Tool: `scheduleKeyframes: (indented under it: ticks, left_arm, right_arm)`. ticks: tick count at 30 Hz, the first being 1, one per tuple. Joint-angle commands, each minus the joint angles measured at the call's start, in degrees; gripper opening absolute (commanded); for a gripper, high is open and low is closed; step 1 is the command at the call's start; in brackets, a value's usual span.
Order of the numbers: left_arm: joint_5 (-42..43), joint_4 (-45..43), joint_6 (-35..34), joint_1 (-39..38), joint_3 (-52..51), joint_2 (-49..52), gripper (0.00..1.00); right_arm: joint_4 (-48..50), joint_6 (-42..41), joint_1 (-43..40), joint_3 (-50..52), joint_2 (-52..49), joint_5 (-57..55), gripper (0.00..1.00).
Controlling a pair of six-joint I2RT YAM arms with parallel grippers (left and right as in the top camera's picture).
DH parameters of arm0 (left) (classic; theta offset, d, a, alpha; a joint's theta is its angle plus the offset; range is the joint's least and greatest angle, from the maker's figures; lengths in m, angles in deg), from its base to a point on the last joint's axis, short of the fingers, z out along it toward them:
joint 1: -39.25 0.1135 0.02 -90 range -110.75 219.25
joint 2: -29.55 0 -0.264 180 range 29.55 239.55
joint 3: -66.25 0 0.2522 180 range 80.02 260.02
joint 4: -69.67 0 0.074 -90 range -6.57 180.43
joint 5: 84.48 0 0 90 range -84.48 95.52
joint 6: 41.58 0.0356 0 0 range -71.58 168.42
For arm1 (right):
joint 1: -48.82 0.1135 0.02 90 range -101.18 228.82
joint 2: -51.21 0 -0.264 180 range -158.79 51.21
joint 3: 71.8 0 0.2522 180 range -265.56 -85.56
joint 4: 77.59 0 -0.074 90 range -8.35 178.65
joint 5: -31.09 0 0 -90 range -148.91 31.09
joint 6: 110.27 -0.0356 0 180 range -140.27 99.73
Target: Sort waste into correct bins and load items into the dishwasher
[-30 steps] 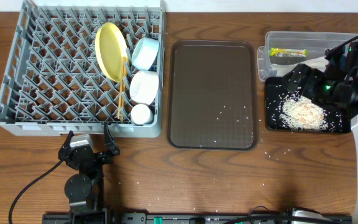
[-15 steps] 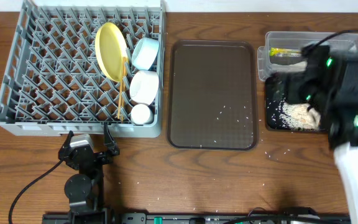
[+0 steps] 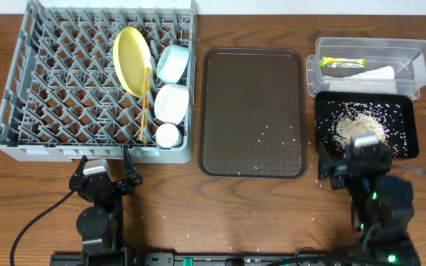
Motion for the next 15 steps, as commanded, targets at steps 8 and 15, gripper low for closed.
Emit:
scheduleKeyframes:
  ticks: [8,15]
  left_arm:
    - [-0.7,2.47,0.74,-0.02,-0.98,-0.39,0.96]
    - [-0.7,2.47,0.74,-0.02,-0.98,-0.39,0.96]
  right_arm:
    - [3.89,0.83,0.42,15.43,18.67,2.49,0.99]
    - [7.54,0.87,0.42,19.5,23.63,4.61,0.99]
